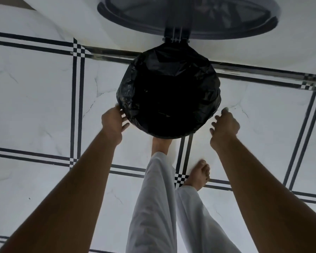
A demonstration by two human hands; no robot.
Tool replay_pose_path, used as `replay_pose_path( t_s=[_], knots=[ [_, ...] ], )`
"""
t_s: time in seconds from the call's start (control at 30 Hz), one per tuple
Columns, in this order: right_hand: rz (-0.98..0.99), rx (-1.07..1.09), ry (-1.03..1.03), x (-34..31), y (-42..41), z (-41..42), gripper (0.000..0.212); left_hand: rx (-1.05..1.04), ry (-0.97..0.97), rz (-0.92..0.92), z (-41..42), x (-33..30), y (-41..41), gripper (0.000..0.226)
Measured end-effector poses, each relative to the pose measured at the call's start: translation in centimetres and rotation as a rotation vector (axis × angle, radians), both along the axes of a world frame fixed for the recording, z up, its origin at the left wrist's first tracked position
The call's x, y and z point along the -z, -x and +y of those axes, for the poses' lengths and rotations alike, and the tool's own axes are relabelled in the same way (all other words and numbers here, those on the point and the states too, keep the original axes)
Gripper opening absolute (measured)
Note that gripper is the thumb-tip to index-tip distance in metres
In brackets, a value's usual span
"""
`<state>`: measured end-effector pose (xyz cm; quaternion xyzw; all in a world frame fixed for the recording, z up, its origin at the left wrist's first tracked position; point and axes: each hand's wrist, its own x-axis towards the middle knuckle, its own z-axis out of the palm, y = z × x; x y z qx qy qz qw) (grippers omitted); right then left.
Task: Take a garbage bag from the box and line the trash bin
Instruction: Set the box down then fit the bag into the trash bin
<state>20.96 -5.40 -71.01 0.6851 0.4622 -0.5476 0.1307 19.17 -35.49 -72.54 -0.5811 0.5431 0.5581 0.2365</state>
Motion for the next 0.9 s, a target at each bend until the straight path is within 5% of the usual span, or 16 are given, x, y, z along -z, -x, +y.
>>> replay_pose_path(
  t_s=[0.13, 0.37, 0.47, 0.53, 0.7, 0.8, 0.9],
  knots=[
    [0.138, -0.216, -0.019, -2.3, 2.9, -0.2, 0.030, 0.120, -0.114, 0.143, 0.0, -1.6, 2.7, 0.053],
    [0.024, -0.250, 0.055, -1.0, 6.1, 0.5, 0.028, 0.145, 0.065, -0.088, -0.6, 0.6, 6.2, 0.023],
    [0.120, -0.311, -0.093, -0.7, 6.7, 1.0, 0.029, 0.141, 0.242, 0.113, 0.2, 0.4, 7.9, 0.033],
    [0.225, -0.412, -0.163, -1.0, 7.0, 0.8, 0.028, 0.197, 0.189, 0.258, 1.0, -0.3, 9.3, 0.038],
    [0.172, -0.689, -0.099, -0.9, 8.5, 0.5, 0.045, 0.426, 0.205, 0.155, 2.2, -0.9, 11.1, 0.013],
    [0.202, -0.722, -0.260, -1.5, 9.0, -0.1, 0.047, 0.470, 0.311, 0.238, 2.1, -1.3, 11.8, 0.034],
    [0.327, -0.789, -0.289, -2.1, 9.5, -0.7, 0.044, 0.549, 0.212, 0.287, 3.4, -2.4, 12.4, 0.055]
  ],
)
